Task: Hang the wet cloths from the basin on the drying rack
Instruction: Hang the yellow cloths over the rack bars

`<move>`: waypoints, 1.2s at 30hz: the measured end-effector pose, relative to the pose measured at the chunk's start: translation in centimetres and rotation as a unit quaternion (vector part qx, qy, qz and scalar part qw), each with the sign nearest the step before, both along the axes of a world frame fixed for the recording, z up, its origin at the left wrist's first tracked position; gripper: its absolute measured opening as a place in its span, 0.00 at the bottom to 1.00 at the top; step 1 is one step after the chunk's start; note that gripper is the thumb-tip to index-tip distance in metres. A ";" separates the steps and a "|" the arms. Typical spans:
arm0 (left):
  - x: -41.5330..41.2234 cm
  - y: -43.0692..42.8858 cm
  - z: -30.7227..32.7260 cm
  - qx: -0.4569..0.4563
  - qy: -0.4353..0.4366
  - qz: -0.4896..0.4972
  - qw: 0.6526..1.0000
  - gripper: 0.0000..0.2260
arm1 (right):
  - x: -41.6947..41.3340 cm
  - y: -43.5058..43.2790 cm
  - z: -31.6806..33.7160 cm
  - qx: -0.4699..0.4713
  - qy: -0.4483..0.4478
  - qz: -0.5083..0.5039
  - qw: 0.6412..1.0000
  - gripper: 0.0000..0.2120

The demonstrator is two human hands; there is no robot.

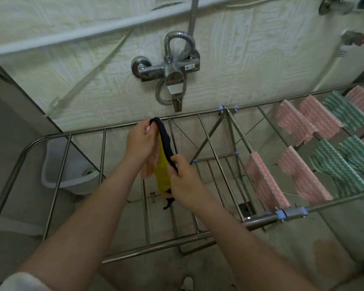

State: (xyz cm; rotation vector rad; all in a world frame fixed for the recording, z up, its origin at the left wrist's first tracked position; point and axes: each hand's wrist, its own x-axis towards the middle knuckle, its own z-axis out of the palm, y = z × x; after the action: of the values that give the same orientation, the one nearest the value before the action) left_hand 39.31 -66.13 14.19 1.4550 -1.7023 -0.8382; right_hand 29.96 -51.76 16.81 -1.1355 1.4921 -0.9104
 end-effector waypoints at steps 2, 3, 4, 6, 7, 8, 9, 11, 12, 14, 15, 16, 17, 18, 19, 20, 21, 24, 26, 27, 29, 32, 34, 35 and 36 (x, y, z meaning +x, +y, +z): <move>0.1 0.0 -0.3 -0.008 -0.004 0.000 1.000 0.14 | -0.3 0.1 0.4 0.003 -0.039 -0.017 0.999 0.06; 0.0 0.0 -0.3 -0.016 -0.011 0.001 1.000 0.14 | -0.7 0.3 0.6 0.006 -0.069 -0.031 0.997 0.07; -0.3 0.2 -0.3 -0.026 -0.019 -0.005 0.999 0.13 | -1.2 0.6 0.8 0.009 -0.101 -0.045 0.994 0.06; -1.0 0.5 -0.3 -0.042 -0.038 -0.031 0.998 0.12 | -2.7 1.6 1.2 0.017 -0.156 -0.080 0.984 0.05; -1.6 0.6 -0.5 -0.044 -0.050 -0.053 0.996 0.10 | -3.7 2.2 1.1 0.024 -0.174 -0.102 0.979 0.06; -2.2 0.7 -1.0 -0.046 -0.061 -0.076 0.994 0.08 | -4.6 2.8 1.0 0.032 -0.185 -0.125 0.974 0.06; -2.9 0.9 -1.4 -0.044 -0.068 -0.098 0.992 0.08 | -5.5 3.5 0.7 0.038 -0.186 -0.148 0.971 0.07; -4.2 1.6 -2.2 -0.024 -0.069 -0.130 0.989 0.08 | -6.9 4.9 -0.3 0.055 -0.168 -0.190 0.966 0.06; -5.2 1.9 -2.6 -0.015 -0.070 -0.150 0.986 0.09 | -7.6 5.5 -1.0 0.069 -0.144 -0.213 0.964 0.06; -6.9 2.4 -3.1 -0.015 -0.106 -0.185 0.977 0.10 | -8.4 6.3 -2.6 0.100 -0.094 -0.243 0.960 0.06; -8.0 2.6 -3.4 -0.023 -0.134 -0.199 0.970 0.11 | -8.7 6.6 -3.5 0.113 -0.072 -0.253 0.958 0.06; -8.6 2.7 -3.6 -0.035 -0.160 -0.204 0.965 0.11 | -8.6 6.7 -4.1 0.121 -0.045 -0.254 0.959 0.06; -9.4 2.8 -3.8 -0.043 -0.186 -0.211 0.959 0.12 | -8.7 6.7 -4.7 0.124 -0.014 -0.254 0.959 0.05; -10.1 2.8 -4.2 -0.049 -0.215 -0.219 0.951 0.12 | -8.6 6.7 -5.2 0.126 0.017 -0.256 0.958 0.05; -10.7 2.8 -4.4 -0.054 -0.249 -0.226 0.940 0.12 | -8.5 6.7 -5.8 0.125 0.051 -0.254 0.958 0.07; -11.2 2.7 -4.7 -0.049 -0.285 -0.235 0.928 0.11 | -8.4 6.6 -6.4 0.117 0.084 -0.254 0.956 0.07; -11.4 2.6 -4.7 -0.039 -0.317 -0.244 0.916 0.10 | -8.3 6.5 -6.9 0.108 0.127 -0.244 0.956 0.06; -11.1 2.5 -4.5 0.018 -0.314 -0.274 0.909 0.20 | -7.8 6.7 -8.1 0.126 0.291 -0.158 0.935 0.11; -9.3 2.4 -3.8 0.063 -0.221 -0.255 0.939 0.24 | -7.4 7.0 -8.5 0.136 0.407 -0.110 0.897 0.19; -8.2 2.1 -3.6 0.060 -0.192 -0.223 0.954 0.23 | -7.2 7.2 -8.4 0.124 0.439 -0.105 0.884 0.21; -5.6 1.0 -3.7 0.028 -0.191 -0.132 0.972 0.18 | -6.8 7.1 -8.5 0.069 0.422 -0.087 0.900 0.19; -2.3 -0.4 -5.1 0.080 -0.240 -0.061 0.966 0.13 | -5.8 6.6 -8.8 0.052 0.338 -0.018 0.940 0.13; -1.6 -0.9 -6.5 0.136 -0.249 -0.087 0.955 0.14 | -5.2 6.2 -8.8 0.068 0.335 0.017 0.940 0.13; -1.6 -0.9 -6.9 0.157 -0.229 -0.105 0.955 0.14 | -4.9 6.2 -8.8 0.074 0.341 0.022 0.937 0.12; -1.8 -1.0 -7.2 0.174 -0.200 -0.118 0.957 0.15 | -4.8 6.2 -8.8 0.078 0.345 0.020 0.935 0.12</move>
State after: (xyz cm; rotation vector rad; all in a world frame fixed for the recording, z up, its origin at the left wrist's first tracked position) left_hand 37.49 -67.12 7.02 1.7716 -2.1435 -1.0682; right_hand 25.19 -45.59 7.97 -1.4407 2.0464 -0.3492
